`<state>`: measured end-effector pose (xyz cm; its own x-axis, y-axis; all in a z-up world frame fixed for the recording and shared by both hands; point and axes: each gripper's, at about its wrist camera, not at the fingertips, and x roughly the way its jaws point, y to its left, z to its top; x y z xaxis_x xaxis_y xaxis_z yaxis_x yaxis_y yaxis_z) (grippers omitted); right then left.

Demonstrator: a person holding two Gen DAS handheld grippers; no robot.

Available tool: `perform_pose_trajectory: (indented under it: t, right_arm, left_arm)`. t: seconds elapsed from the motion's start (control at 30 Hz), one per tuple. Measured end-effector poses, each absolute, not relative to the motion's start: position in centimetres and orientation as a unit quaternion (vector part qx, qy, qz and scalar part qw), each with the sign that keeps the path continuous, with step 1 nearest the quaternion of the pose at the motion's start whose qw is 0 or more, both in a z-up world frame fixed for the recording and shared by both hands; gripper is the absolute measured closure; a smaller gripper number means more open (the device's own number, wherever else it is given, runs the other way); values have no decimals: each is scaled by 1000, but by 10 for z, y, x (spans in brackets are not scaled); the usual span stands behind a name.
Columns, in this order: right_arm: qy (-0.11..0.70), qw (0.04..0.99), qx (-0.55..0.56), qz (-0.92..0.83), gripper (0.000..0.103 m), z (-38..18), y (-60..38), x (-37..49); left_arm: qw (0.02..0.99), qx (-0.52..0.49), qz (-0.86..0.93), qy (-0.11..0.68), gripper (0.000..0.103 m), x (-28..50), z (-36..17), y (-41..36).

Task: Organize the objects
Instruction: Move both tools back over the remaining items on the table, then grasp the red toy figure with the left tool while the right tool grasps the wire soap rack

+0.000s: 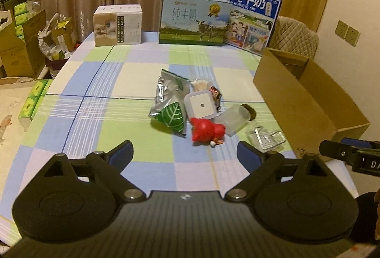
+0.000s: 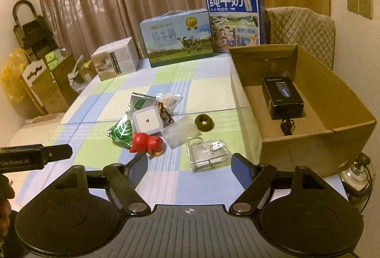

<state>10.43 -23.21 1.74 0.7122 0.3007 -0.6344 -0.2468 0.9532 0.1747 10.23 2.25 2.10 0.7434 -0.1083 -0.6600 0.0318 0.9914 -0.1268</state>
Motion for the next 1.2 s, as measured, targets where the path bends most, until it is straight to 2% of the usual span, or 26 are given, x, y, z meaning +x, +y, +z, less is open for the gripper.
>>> perform_pose_trajectory:
  t: [0.17,0.73,1.2]
  right_arm:
    - [362,920,21,146,25,-2,-216,119]
    - [386,917,-60,74,20,-82,-184,200]
    - [392,913,-104,44,19,-113,-171,226]
  left_arm:
    - [929,-50,-22,366,1,118,6,30]
    - [915,-67,-18,398,1,177,-46,43]
    - [907,-78,-36,413,1,186,-66,38]
